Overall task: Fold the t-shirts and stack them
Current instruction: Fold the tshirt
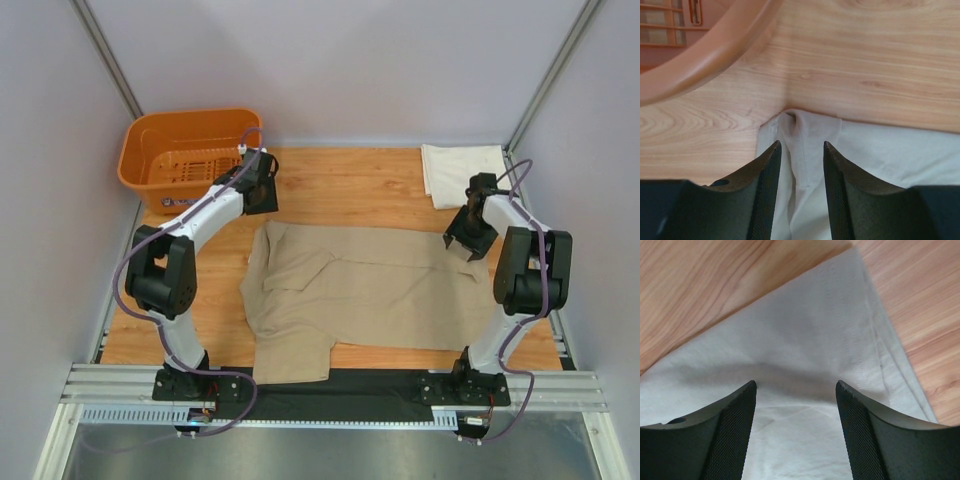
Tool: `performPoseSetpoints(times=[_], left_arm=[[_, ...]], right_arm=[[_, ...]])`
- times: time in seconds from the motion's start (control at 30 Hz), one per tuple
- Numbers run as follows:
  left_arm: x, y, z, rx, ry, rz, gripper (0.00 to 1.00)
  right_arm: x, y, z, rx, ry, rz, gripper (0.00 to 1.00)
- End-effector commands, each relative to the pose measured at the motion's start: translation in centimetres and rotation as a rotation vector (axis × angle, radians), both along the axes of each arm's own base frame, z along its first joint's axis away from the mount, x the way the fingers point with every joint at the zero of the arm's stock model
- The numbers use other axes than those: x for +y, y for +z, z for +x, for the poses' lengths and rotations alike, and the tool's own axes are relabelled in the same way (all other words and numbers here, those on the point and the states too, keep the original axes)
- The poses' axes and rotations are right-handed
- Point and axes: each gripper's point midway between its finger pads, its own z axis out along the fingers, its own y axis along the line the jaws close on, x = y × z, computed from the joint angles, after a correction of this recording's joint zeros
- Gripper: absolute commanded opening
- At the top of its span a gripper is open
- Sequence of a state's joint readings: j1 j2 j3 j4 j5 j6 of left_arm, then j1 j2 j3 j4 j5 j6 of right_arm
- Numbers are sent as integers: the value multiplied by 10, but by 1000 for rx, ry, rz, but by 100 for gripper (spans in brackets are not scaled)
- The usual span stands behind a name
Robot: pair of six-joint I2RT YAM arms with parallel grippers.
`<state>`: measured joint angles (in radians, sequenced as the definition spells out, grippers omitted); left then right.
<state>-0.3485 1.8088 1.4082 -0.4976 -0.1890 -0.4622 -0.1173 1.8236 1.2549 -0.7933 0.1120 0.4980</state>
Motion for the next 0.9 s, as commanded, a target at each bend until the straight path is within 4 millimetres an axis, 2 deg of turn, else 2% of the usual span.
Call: performPoseSetpoints(times=[0.0,0.13,0.23,0.43,0.6,0.7,0.87], left_arm=[[-4,5,12,-46,32,93,46],[-6,-15,16,-3,65,137,45],[-4,-25,15,24,83,153,44],[1,-39,13,60,95,190,44],[-3,-48,12,80,87,173,39],[-4,-51,12,88,82,172,30],[1,-46,11,78,94,187,20]], right_arm=[[-17,10,16,-47,-18,-24,66],[-20,13,16,-49,-23,-20,66],[-21,16,17,-61,-25,-18,66],[-25,11,11,-52,-43,-6,66],[-28,8,8,-45,-59,3,66],[-31,7,7,-41,-63,-4,66],[-38,0,6,-16,-80,-29,64]])
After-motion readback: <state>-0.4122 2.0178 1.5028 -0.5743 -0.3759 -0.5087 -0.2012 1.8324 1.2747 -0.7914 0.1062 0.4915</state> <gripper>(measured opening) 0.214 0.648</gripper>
